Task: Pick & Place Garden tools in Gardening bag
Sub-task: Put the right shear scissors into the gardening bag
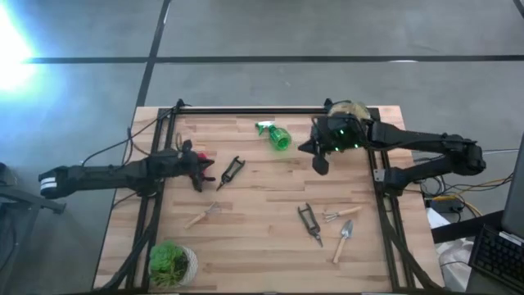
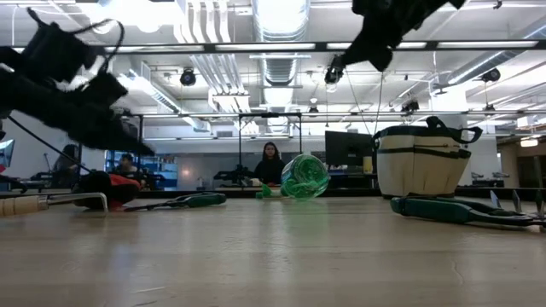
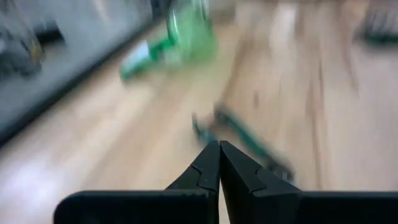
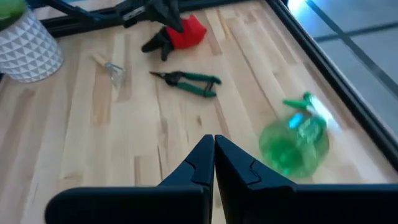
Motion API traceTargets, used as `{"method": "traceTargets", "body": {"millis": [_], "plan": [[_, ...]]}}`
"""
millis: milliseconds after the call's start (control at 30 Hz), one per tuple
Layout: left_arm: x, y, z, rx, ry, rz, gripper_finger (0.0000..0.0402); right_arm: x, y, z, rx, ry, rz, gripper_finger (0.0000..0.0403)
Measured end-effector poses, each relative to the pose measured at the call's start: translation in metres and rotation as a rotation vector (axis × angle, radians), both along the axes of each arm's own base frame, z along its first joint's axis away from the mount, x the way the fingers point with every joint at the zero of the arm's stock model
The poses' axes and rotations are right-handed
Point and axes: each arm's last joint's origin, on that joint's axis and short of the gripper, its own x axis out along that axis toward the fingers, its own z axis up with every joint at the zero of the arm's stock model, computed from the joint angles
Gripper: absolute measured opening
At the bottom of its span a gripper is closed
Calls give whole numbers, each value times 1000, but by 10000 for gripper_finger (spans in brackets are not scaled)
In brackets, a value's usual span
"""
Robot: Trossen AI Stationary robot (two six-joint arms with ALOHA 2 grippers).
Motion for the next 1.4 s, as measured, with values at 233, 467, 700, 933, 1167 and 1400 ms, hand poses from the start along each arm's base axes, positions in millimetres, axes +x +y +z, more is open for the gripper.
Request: {"method": "traceTargets", "body": {"millis": [233, 467, 700, 933, 1167, 1400], "plan": [[-2, 0, -6, -25, 56, 14, 14, -19, 15, -24, -23, -72, -23, 8], [-3, -1, -6, -27, 62, 15, 14, -26, 16, -43, 22, -168, -45, 8], [-2, 0, -4, -22, 41, 16, 14, -26, 24, -49, 206, -147, 53, 8], [3, 1, 10, 19, -109, 16, 14, -27, 48, -45, 354, -51, 18, 8], [6, 2, 23, 57, -246, 15, 14, -39, 80, -53, 374, 108, -179, 8], [6, 2, 33, 82, -342, 15, 14, -47, 99, -70, 456, 210, -290, 8]]}}
